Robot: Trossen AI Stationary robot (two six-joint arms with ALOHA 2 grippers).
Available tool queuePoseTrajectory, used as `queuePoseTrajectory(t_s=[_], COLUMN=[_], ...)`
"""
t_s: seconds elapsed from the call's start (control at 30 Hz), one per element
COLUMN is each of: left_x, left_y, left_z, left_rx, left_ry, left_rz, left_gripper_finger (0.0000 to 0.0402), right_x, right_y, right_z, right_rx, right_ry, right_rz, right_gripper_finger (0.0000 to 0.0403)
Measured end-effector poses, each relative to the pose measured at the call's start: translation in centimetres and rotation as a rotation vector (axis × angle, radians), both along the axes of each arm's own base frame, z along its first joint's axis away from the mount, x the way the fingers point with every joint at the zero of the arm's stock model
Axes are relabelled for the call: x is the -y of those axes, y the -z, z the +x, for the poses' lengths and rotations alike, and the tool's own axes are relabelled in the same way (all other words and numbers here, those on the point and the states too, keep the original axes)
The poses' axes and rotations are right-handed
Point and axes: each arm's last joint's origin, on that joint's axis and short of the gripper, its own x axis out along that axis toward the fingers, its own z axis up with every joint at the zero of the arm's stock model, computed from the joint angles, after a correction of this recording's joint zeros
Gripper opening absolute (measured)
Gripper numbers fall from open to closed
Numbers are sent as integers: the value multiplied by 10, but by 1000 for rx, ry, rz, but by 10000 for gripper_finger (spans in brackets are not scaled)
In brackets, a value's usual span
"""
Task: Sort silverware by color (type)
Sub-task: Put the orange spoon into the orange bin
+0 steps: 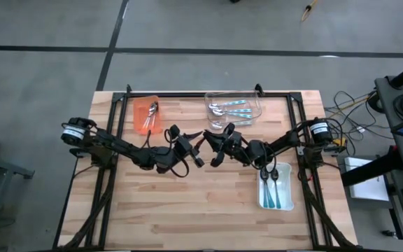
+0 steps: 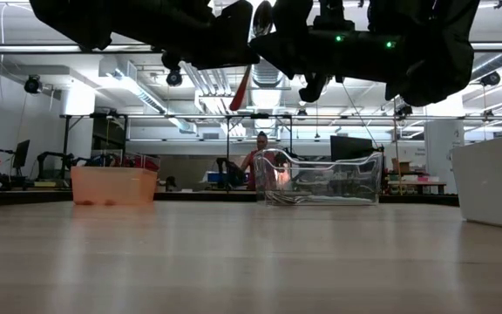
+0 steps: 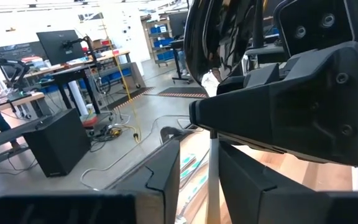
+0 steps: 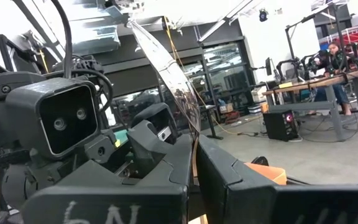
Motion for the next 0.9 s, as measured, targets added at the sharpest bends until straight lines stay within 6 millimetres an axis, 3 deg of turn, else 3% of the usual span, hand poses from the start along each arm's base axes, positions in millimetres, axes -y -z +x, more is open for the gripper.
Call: queuePoseTrajectory(t_s=[0.33, 0.57, 0.9], left_x=[0, 0, 0], left_y=[1, 2, 1], left_z=[0, 0, 0], left_rx=[21, 24, 56], left_ry=[-1, 6, -11], left_rz=[-33, -39, -71], left_gripper_finger=[71, 8, 2], right_x=[0, 0, 0], right_y=[1, 2, 4], right_z=[1, 1, 1], right_rx=[-16, -28, -46], right_ry=[1, 1, 12], right_rz=[-1, -2, -9], right_gripper_finger=[9, 9, 22])
